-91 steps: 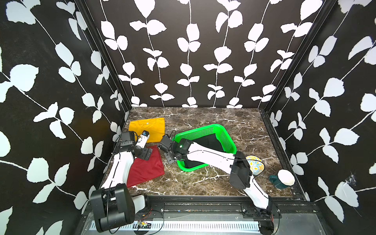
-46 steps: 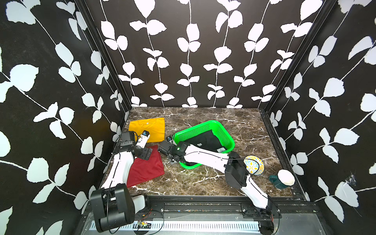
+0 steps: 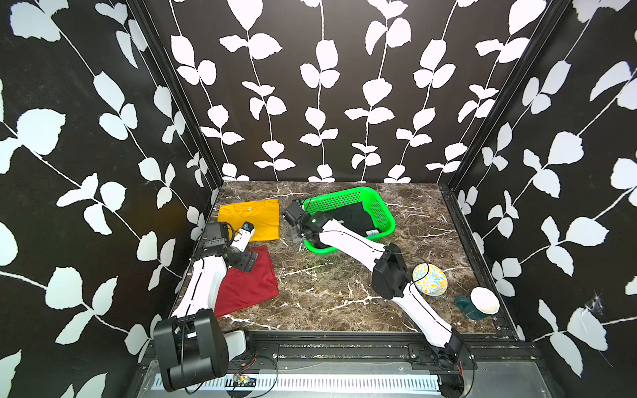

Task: Put the folded t-shirts into the basket
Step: Move the bin to the center of the board, then move the T-shirt to the center of the board.

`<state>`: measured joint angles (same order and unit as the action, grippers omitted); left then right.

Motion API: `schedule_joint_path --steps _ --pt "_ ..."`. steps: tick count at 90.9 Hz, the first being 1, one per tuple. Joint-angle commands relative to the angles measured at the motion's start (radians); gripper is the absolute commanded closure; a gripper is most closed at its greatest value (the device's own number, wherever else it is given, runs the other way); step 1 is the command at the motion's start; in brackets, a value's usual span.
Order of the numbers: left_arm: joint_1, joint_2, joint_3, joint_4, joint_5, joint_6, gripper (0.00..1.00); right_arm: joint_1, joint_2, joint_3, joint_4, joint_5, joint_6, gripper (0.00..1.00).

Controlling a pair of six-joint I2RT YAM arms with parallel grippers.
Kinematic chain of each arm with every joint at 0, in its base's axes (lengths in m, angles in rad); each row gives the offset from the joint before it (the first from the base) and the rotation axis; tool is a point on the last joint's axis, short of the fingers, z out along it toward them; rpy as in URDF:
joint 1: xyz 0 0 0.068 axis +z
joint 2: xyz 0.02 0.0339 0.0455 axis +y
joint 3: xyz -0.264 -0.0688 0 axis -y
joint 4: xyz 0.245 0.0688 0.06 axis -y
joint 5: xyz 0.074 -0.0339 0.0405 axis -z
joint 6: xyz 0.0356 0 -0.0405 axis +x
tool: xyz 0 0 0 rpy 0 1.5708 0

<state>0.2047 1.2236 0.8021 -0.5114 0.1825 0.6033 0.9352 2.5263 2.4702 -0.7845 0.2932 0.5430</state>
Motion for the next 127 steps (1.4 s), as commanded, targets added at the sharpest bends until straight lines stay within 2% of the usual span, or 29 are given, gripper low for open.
schedule_joint_path --steps 1,10,31,42,48,57,66,76,81,95,106,127 --pt "0.007 0.001 -0.013 -0.027 -0.002 0.029 0.11 0.022 -0.051 0.047 0.106 -0.053 0.004 0.55" --pt "0.017 -0.001 -0.008 -0.03 -0.002 0.03 0.11 0.042 -0.151 -0.03 0.177 -0.115 -0.013 0.49" --pt "0.1 0.044 0.03 -0.039 -0.012 -0.005 0.11 0.204 -0.421 -0.403 0.39 -0.191 -0.177 0.45" --pt "0.127 0.058 0.04 -0.033 -0.025 -0.014 0.11 0.294 -0.458 -0.62 0.561 -0.23 -0.216 0.49" --pt "0.137 0.062 0.045 -0.028 -0.037 -0.027 0.1 0.331 -0.437 -0.689 0.645 -0.22 -0.212 0.5" --pt "0.158 0.08 0.067 -0.034 -0.037 -0.064 0.1 0.351 -0.335 -0.671 0.685 -0.231 -0.125 0.54" --pt "0.17 0.097 0.087 -0.046 -0.034 -0.087 0.11 0.358 -0.218 -0.564 0.663 -0.227 -0.063 0.61" --pt "0.176 0.091 0.08 -0.036 -0.044 -0.09 0.1 0.361 -0.122 -0.489 0.643 -0.136 -0.003 0.65" --pt "0.182 0.091 0.078 -0.029 -0.052 -0.095 0.1 0.358 -0.098 -0.494 0.653 -0.093 0.045 0.67" --pt "0.191 0.103 0.081 -0.026 -0.03 -0.096 0.1 0.356 -0.079 -0.549 0.68 -0.078 0.111 0.7" --pt "0.19 0.098 0.075 -0.025 0.009 -0.073 0.09 0.355 -0.164 -0.695 0.678 -0.061 0.174 0.7" --pt "0.187 0.076 0.034 -0.042 0.118 0.046 0.08 0.353 -0.451 -1.208 0.697 -0.067 0.388 0.69"
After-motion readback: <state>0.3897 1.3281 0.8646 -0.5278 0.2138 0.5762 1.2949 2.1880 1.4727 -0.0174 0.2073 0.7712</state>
